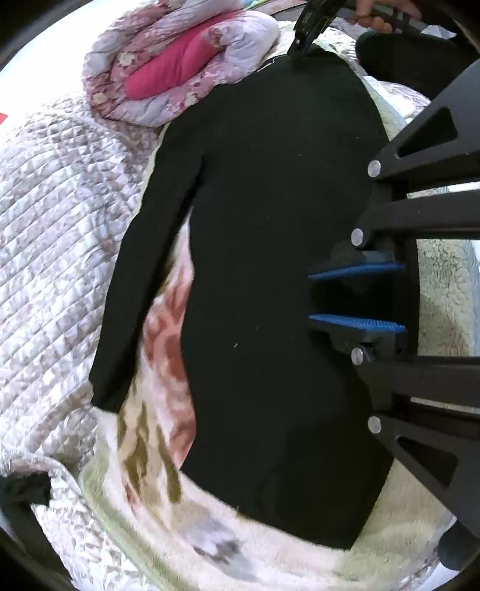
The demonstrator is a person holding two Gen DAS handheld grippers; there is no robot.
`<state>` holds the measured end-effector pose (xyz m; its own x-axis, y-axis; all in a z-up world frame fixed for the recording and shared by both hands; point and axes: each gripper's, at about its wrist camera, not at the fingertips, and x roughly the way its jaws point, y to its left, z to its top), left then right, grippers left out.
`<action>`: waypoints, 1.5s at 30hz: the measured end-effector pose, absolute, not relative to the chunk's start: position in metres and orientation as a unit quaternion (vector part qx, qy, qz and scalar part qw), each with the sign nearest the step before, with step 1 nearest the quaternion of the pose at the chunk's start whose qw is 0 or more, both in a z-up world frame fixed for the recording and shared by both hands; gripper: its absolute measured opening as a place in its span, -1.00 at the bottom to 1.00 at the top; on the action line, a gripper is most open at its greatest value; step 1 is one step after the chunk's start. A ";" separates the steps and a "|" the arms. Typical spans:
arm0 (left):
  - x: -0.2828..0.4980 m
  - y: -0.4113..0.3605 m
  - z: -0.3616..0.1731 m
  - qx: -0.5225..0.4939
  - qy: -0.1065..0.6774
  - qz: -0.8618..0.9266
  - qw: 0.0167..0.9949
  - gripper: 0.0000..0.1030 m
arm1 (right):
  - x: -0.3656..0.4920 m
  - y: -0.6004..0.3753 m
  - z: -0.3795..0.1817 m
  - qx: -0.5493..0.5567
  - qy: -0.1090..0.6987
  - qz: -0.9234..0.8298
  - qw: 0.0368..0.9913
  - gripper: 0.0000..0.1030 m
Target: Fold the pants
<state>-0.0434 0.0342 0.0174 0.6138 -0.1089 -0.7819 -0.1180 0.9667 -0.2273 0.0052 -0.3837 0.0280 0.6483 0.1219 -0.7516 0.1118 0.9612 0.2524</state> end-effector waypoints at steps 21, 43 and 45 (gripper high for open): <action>-0.057 0.014 0.034 -0.092 0.430 0.015 0.898 -0.45 | -0.014 -0.266 0.011 0.016 0.442 0.157 0.883 -0.22; -0.026 -0.015 0.045 -0.065 0.425 -0.019 0.903 -0.35 | -0.002 -0.248 0.016 0.000 0.445 0.175 0.878 -0.08; -0.019 -0.012 0.044 -0.068 0.428 -0.020 0.901 -0.35 | 0.008 -0.249 0.018 0.001 0.444 0.176 0.878 -0.08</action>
<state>-0.0187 -0.0124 0.0441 0.6329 -0.0934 -0.7686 -0.0222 0.9901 -0.1386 0.0084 -0.2487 0.0178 0.5430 0.3105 -0.7802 -0.3081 0.9380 0.1588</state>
